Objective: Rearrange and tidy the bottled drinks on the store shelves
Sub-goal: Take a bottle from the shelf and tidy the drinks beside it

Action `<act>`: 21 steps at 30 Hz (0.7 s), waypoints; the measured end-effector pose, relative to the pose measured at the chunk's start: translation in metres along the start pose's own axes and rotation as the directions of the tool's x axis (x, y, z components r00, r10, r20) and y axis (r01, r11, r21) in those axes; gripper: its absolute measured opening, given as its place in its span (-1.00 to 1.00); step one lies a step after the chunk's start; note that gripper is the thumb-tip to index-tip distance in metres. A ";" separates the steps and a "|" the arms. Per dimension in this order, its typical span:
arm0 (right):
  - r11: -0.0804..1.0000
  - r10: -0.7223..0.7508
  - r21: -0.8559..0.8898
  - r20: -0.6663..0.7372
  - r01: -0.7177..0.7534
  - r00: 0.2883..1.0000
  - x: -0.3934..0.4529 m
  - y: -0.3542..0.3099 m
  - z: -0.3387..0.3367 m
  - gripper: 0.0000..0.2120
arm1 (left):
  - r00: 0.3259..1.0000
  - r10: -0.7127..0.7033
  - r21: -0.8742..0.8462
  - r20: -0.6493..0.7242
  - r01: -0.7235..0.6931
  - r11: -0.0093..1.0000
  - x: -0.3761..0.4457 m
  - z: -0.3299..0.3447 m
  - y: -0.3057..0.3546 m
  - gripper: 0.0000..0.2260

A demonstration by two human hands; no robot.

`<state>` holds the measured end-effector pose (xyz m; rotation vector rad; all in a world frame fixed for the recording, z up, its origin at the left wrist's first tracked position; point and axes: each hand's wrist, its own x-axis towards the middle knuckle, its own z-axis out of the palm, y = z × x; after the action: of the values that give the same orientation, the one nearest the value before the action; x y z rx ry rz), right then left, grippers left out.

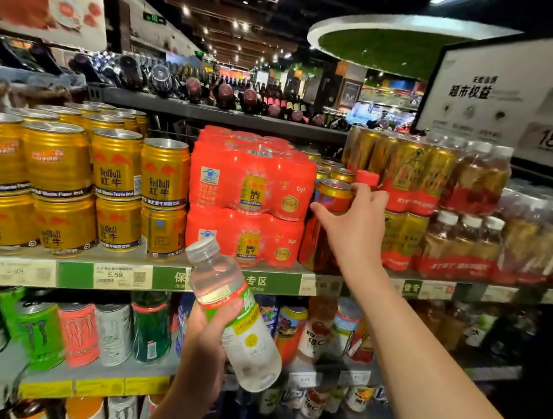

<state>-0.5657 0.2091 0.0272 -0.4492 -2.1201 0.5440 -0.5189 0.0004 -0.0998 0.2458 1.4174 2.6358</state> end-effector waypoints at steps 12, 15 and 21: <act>0.994 0.002 -0.109 0.129 0.012 0.992 0.034 0.031 -0.037 -0.45 | 0.999 -0.032 -0.014 0.037 0.032 0.999 -0.003 0.010 -0.007 -0.54; 0.996 -0.062 -0.052 0.097 0.068 0.993 0.026 0.040 -0.040 -0.45 | 0.998 -0.046 -0.039 0.045 0.048 0.998 -0.008 0.017 -0.012 -0.58; 0.985 -0.085 0.154 0.050 0.077 0.995 0.014 0.043 -0.035 -0.37 | 0.997 -0.053 -0.050 0.057 0.056 0.997 -0.009 0.027 -0.015 -0.57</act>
<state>-0.5398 0.2597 0.0320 -0.2631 -2.1223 0.6726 -0.5032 0.0292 -0.0983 0.2686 1.3174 2.5967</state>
